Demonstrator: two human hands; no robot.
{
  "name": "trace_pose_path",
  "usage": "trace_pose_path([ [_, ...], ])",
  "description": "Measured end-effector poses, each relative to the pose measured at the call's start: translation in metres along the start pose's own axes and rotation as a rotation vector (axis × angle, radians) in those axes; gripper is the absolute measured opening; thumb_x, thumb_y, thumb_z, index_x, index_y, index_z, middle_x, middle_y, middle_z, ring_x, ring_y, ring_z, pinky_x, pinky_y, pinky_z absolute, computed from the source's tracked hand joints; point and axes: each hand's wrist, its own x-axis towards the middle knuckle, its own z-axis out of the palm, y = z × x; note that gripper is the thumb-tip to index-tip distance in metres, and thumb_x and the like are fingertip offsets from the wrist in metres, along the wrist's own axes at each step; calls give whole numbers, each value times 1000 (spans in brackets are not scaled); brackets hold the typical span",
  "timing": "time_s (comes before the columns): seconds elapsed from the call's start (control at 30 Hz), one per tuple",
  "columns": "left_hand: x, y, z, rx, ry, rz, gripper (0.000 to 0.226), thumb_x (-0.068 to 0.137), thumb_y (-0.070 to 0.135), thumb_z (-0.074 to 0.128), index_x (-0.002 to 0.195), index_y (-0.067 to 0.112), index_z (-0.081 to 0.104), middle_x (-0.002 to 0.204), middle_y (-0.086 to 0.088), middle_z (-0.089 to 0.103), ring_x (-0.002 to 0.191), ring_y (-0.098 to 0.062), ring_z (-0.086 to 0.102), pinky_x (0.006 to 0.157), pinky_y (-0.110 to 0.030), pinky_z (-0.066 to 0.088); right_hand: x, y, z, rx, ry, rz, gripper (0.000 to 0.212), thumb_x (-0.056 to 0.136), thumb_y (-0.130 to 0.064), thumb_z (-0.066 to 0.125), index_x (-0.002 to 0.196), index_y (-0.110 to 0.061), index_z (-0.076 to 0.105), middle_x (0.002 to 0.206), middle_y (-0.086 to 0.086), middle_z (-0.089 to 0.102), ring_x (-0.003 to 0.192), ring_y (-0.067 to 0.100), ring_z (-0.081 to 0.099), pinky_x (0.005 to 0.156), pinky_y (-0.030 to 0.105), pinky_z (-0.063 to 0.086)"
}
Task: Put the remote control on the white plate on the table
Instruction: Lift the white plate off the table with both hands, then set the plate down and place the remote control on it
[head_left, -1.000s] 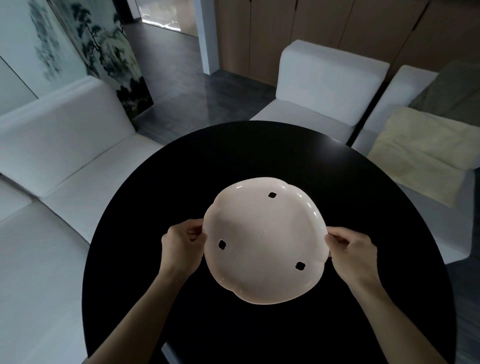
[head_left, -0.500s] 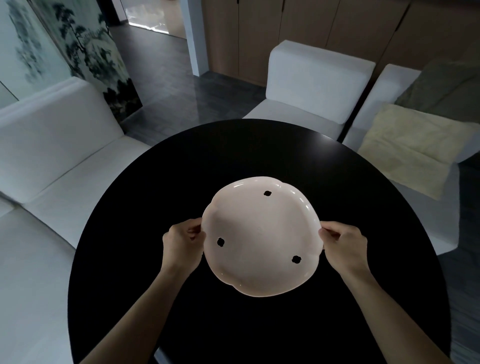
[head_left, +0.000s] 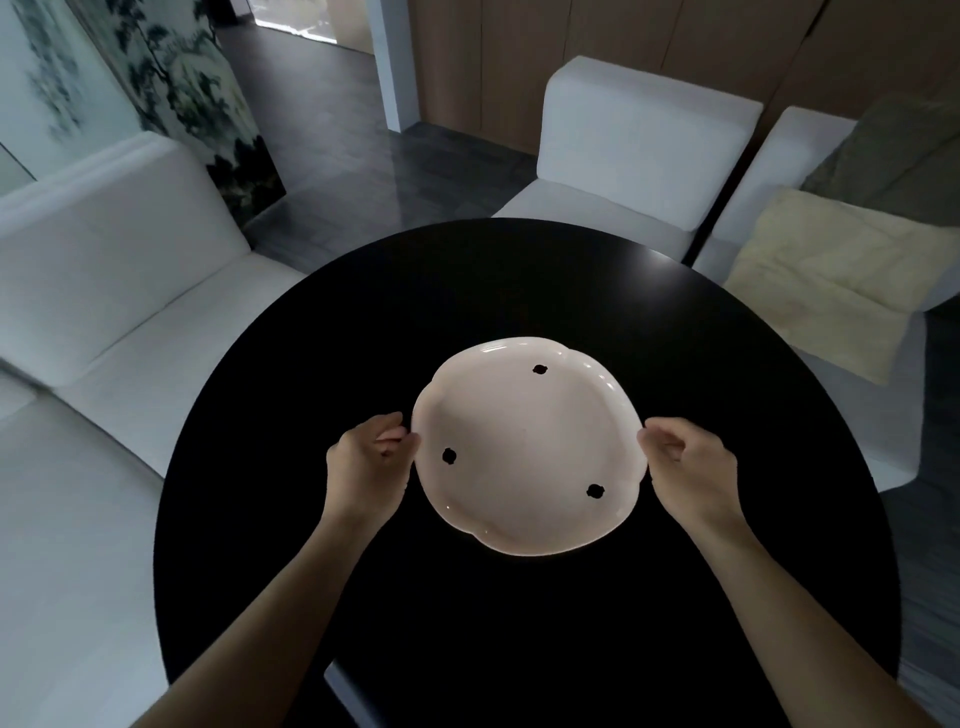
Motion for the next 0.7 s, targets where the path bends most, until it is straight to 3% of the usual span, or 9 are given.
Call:
trace_pose_path([
  [0.07,-6,-1,-11,8,-2,6,26,86,17,66,68,31,54,72,12,66,80,-18,73,78,-44,61,-9,-3,-5,7,47,-54,31,94,-22,61,123,-12,66,118,6,69,94,12,61,77,20,43],
  [0.13,-15,-4,-25,16,8,33,6,87,17,67,89,13,71,80,12,66,84,-16,73,83,-40,60,-20,-9,-12,41,70,-109,31,93,-22,60,123,-14,66,120,6,69,96,10,60,70,13,40],
  [0.23,-26,-14,-45,-3,15,60,37,88,20,68,123,7,67,103,0,73,98,-15,71,90,-30,57,-35,-23,-24,102,69,-175,30,94,-22,60,122,-16,67,119,5,69,98,10,61,69,7,37],
  [0.4,-69,-24,-75,-39,113,146,39,87,17,70,124,7,67,106,-2,74,92,-2,66,79,-2,47,-78,-43,-38,201,39,-303,26,93,-22,60,117,-16,69,115,6,70,97,11,63,68,0,41],
  [0.5,-113,-33,-89,-40,147,200,35,87,14,69,122,8,69,107,-4,75,89,0,65,76,3,43,-124,-38,-43,259,-22,-369,25,93,-23,60,115,-15,69,112,7,69,89,7,65,66,-2,43],
  [0.57,-144,-43,-95,4,102,225,33,90,13,65,122,12,70,112,-3,74,94,-7,68,78,1,45,-161,-27,-40,274,-64,-397,24,91,-23,62,113,-17,70,110,5,70,91,11,67,69,2,46],
  [0.63,-173,-58,-94,136,31,282,36,91,12,59,125,20,68,122,-1,71,108,-16,67,92,-15,49,-200,-13,-31,269,-123,-437,21,89,-21,66,109,-16,70,104,3,71,92,15,67,73,6,49],
  [0.7,-195,-73,-88,359,-57,388,47,89,8,55,133,24,61,137,0,62,129,-21,53,108,-30,41,-233,2,-14,198,-200,-502,23,85,-22,71,107,-16,70,100,2,69,92,16,67,80,22,55],
])
